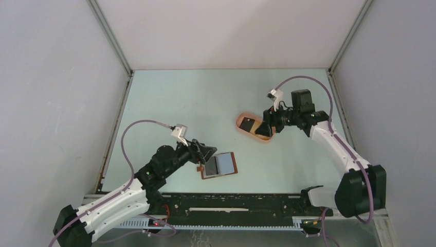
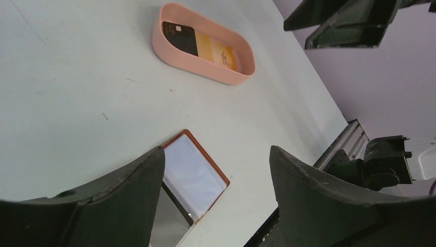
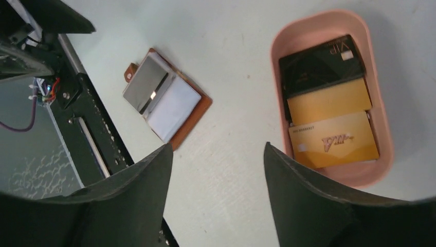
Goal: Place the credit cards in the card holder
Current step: Pick up the credit card from the storage box.
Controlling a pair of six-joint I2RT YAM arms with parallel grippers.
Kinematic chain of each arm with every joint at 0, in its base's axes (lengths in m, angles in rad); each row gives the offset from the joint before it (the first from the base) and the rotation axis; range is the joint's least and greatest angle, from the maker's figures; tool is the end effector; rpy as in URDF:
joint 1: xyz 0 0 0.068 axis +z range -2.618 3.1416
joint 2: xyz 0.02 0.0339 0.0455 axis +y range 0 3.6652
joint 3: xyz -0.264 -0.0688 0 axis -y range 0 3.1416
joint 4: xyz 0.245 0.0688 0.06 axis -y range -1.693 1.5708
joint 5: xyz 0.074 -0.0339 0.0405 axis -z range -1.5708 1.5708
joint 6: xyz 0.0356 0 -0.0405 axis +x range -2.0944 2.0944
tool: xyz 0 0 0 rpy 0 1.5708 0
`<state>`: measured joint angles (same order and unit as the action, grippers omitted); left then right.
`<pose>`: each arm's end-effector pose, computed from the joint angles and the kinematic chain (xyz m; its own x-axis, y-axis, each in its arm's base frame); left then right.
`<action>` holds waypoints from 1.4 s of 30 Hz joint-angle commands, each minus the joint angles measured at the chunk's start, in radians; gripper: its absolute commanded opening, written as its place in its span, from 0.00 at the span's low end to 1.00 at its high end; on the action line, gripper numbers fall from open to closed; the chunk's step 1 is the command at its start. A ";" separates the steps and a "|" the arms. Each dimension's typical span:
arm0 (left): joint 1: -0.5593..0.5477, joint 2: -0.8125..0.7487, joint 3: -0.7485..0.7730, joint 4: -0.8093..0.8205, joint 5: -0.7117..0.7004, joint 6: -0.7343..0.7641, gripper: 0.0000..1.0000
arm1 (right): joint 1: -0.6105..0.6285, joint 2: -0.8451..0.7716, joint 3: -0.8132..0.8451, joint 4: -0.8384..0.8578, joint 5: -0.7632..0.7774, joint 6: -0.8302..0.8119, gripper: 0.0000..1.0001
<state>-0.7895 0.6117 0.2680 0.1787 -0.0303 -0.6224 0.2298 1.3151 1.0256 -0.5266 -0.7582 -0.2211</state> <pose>0.1154 -0.1149 0.2210 -0.4954 -0.3280 -0.8043 0.4921 0.6571 -0.5710 0.2608 0.0861 0.2837 -0.5552 -0.2934 -0.7782 -0.7644 0.5487 0.3385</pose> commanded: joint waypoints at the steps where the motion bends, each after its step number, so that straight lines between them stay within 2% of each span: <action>1: 0.001 0.000 0.002 0.124 0.014 0.016 0.83 | 0.000 -0.167 -0.088 0.247 -0.122 0.035 0.82; 3: 0.000 -0.013 -0.038 0.178 -0.005 0.004 0.89 | -0.010 -0.191 -0.154 0.314 -0.179 0.012 0.91; 5: 0.000 -0.030 -0.080 0.221 -0.045 -0.024 0.99 | -0.020 -0.162 -0.168 0.322 -0.246 0.016 0.92; 6: 0.000 -0.039 -0.100 0.243 -0.063 -0.037 1.00 | -0.024 -0.138 -0.160 0.329 -0.270 0.057 0.92; 7: 0.000 -0.047 -0.114 0.258 -0.073 -0.044 1.00 | -0.024 -0.107 -0.147 0.337 -0.281 0.120 0.93; 10: 0.000 -0.069 -0.121 0.259 -0.092 -0.042 1.00 | -0.015 -0.014 -0.057 0.238 -0.265 0.134 0.93; 20: 0.001 -0.047 -0.131 0.247 -0.076 -0.040 1.00 | -0.009 0.133 0.018 0.093 -0.100 0.030 0.90; 42: 0.001 -0.041 -0.167 0.247 -0.080 -0.067 1.00 | 0.043 0.229 0.093 -0.031 -0.086 -0.080 0.88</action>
<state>-0.7895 0.5694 0.1261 0.3878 -0.1005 -0.6819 0.2646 1.5341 1.0748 -0.5411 -0.8501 -0.2756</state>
